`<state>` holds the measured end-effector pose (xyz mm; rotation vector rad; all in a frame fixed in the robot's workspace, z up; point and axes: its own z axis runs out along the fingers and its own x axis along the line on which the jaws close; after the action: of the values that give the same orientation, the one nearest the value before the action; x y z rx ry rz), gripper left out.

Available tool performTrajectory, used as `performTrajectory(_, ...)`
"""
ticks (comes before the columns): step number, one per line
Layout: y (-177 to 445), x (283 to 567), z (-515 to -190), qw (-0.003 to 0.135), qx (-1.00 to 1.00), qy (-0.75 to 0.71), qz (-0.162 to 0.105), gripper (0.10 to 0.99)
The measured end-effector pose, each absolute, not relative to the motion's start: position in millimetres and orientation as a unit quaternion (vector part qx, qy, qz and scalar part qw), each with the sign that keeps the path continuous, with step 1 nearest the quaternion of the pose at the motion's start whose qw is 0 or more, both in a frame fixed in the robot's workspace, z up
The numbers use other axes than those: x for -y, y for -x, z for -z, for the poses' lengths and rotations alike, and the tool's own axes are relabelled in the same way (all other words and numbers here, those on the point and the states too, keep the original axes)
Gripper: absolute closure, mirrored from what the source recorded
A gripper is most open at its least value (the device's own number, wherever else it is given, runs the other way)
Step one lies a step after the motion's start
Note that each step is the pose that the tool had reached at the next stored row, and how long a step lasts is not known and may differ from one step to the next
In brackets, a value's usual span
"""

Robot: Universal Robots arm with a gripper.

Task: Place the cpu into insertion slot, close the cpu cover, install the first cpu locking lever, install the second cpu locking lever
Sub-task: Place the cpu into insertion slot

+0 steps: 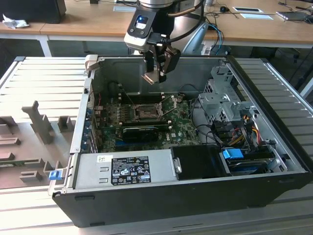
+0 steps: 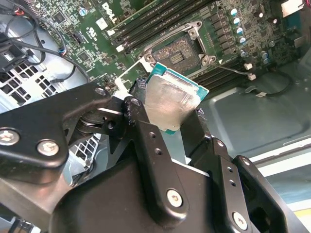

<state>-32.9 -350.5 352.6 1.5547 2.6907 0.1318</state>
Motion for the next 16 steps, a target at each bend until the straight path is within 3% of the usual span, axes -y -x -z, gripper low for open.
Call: performTrajectory(16,33.2,350.4,-345.7,0.018,-0.829,-0.557,-0.041,0.557)
